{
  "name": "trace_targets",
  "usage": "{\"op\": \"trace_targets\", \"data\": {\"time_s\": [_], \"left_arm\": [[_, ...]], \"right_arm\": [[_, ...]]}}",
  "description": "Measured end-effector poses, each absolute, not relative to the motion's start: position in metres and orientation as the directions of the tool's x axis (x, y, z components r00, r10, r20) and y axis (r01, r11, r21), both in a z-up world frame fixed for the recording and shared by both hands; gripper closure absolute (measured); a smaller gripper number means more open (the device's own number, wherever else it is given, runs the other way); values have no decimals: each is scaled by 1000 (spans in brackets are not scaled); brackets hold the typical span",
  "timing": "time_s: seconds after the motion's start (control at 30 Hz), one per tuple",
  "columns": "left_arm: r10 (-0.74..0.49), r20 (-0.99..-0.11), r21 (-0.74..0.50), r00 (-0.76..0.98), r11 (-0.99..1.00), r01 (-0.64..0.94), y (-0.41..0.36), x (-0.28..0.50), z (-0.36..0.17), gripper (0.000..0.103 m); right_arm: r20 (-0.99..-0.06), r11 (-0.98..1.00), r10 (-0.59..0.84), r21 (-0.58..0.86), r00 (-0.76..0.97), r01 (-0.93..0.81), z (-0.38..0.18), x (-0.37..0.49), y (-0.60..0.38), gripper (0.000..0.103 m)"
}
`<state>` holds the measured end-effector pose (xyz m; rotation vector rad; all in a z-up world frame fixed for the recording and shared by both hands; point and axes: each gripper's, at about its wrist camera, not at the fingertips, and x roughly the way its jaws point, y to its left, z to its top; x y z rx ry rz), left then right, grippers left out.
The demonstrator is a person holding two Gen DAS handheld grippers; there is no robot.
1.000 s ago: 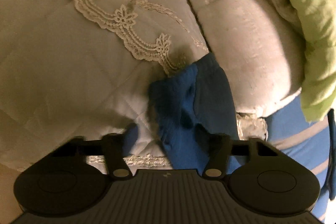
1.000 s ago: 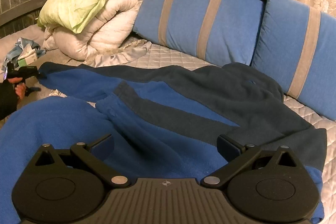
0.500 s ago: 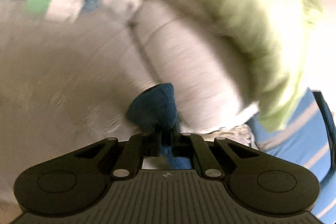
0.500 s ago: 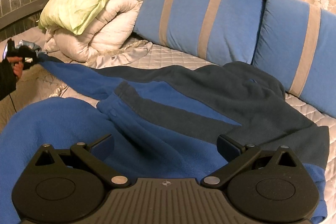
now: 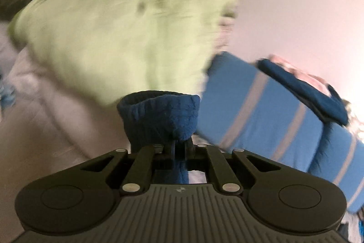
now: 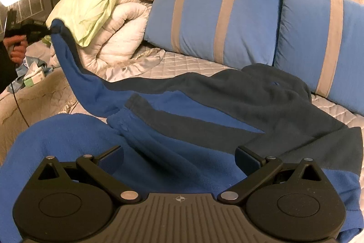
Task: Fold clothes
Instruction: 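Grasp the jacket hem with the left gripper and lift it up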
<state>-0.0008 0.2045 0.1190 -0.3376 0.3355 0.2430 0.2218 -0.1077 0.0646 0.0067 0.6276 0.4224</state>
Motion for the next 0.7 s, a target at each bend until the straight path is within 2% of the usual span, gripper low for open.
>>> {"op": "trace_targets", "data": {"time_s": [0.3,0.7], "left_arm": [[23,-312,-176,950,981,-81,114,40,141,96],[-128,-327,-47,936,992,119,11,63,136,96]], "right_arm": [[-573,939,334,137,748,-314,62,224,-110,0],[-633,988,151,126,759,-92,54,234,-122,0]]}}
